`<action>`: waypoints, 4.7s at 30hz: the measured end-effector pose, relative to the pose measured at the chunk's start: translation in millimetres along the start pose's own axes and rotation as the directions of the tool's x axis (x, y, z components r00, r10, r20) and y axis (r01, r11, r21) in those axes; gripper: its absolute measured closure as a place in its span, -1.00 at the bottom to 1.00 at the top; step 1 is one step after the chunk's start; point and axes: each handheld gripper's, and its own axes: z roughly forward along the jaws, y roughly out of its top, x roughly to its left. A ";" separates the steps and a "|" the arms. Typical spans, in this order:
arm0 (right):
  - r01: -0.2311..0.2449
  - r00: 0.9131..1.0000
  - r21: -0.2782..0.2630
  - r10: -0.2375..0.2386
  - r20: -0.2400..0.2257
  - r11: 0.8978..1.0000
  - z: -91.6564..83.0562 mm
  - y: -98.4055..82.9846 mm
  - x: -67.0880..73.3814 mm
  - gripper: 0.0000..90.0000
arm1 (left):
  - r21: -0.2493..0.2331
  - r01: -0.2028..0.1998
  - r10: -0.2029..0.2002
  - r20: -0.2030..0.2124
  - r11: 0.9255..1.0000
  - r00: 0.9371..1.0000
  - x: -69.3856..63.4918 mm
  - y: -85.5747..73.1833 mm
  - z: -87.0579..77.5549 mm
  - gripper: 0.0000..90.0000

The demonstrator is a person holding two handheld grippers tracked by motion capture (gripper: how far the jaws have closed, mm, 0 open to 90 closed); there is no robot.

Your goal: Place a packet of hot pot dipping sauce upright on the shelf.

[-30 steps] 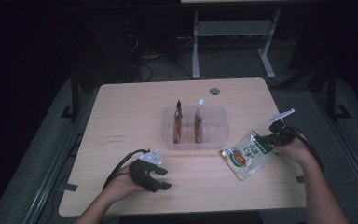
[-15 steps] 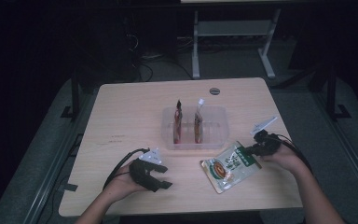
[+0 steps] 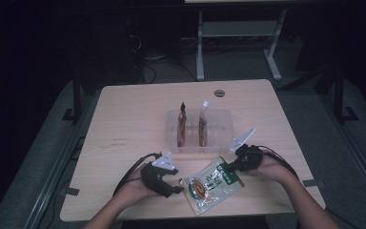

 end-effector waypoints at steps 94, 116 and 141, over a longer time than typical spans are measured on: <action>-0.191 0.926 -0.307 0.067 -0.371 0.932 -8.2 14.7 12.2 0.97 | -0.207 -0.078 0.077 -0.014 0.975 0.997 0.5 10.3 -30.9 0.99; -0.137 0.927 -0.462 -0.051 -0.372 0.876 -40.9 27.5 24.1 1.00 | -0.235 -0.006 0.009 0.010 0.972 1.000 8.0 6.2 -31.7 0.74; -0.063 0.973 -0.617 -0.089 -0.213 0.784 -108.1 27.7 28.1 1.00 | -0.181 0.025 -0.014 0.059 0.983 0.998 8.7 2.0 -23.4 0.41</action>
